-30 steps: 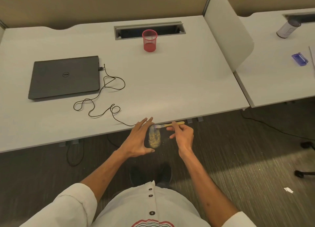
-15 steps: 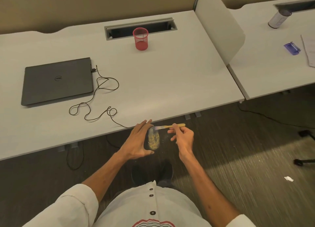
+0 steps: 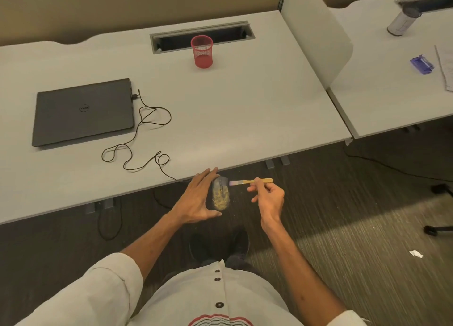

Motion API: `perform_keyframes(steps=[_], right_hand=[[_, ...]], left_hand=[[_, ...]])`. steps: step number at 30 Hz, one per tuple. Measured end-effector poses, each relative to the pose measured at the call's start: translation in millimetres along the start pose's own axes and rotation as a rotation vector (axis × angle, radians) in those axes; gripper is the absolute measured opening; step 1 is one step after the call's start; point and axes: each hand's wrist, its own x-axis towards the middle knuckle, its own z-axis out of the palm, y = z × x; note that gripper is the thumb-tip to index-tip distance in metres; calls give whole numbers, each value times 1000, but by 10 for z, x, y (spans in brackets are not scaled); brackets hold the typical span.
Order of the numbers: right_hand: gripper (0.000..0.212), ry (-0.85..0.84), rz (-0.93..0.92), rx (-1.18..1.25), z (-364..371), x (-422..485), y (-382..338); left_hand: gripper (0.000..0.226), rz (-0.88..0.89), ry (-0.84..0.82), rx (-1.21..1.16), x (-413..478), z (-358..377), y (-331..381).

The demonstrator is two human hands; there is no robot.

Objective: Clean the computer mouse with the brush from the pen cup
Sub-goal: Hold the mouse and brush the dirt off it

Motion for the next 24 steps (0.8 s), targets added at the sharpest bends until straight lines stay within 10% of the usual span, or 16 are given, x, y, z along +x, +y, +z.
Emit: perform_keyframes(steps=[24], right_hand=[[18,-85,-47,-62,102,-186,15]], left_hand=[[119,-24,7,70,46,132,92]])
